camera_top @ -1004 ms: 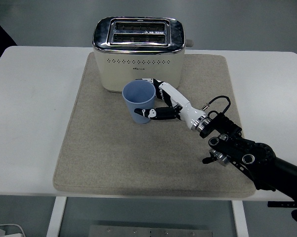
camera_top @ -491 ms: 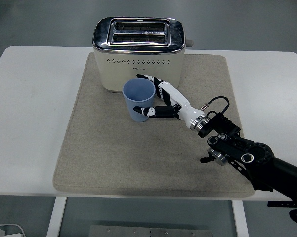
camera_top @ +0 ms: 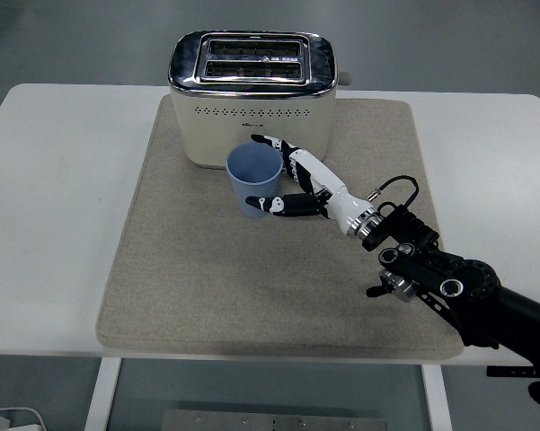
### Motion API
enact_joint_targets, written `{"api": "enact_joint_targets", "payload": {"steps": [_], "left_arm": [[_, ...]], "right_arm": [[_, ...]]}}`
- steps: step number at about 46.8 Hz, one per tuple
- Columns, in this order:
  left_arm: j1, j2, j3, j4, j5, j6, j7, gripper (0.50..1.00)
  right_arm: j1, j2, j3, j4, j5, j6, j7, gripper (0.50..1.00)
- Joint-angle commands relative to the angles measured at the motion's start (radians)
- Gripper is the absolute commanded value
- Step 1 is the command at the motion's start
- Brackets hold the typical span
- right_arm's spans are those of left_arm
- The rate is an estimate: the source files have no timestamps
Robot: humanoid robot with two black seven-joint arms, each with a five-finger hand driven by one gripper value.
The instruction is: Put the water cup in front of the bread machine
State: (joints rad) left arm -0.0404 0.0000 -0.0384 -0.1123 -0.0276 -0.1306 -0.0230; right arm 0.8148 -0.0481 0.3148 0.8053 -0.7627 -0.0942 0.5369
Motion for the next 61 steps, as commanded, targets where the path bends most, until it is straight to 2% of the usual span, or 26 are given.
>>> {"api": "enact_joint_targets", "payload": {"steps": [1, 20, 36, 43, 54, 61], "left_arm": [[0.000, 0.000, 0.000, -0.001, 0.000, 0.000, 0.000, 1.000], [0.000, 0.000, 0.000, 0.000, 0.000, 0.000, 0.000, 1.000], [0.000, 0.000, 0.000, 0.000, 0.000, 0.000, 0.000, 1.000], [0.000, 0.000, 0.000, -0.001, 0.000, 0.000, 0.000, 1.000], [0.000, 0.000, 0.000, -0.001, 0.000, 0.000, 0.000, 1.000], [0.000, 0.000, 0.000, 0.000, 0.000, 0.000, 0.000, 1.000]], "right_arm": [[0.001, -0.010, 0.003, 0.000, 0.000, 0.001, 0.000, 0.919], [-0.009, -0.085, 0.015, 0.008, 0.006, 0.001, 0.002, 0.919], [-0.042, -0.249, 0.020, 0.009, 0.036, 0.048, 0.015, 0.919], [-0.040, -0.300, 0.020, 0.002, 0.077, 0.056, 0.015, 0.919], [-0.026, -0.305, 0.066, -0.077, 0.189, 0.067, 0.000, 0.919], [0.023, -0.285, 0.076, -0.147, 0.230, 0.068, 0.000, 0.919]]}}
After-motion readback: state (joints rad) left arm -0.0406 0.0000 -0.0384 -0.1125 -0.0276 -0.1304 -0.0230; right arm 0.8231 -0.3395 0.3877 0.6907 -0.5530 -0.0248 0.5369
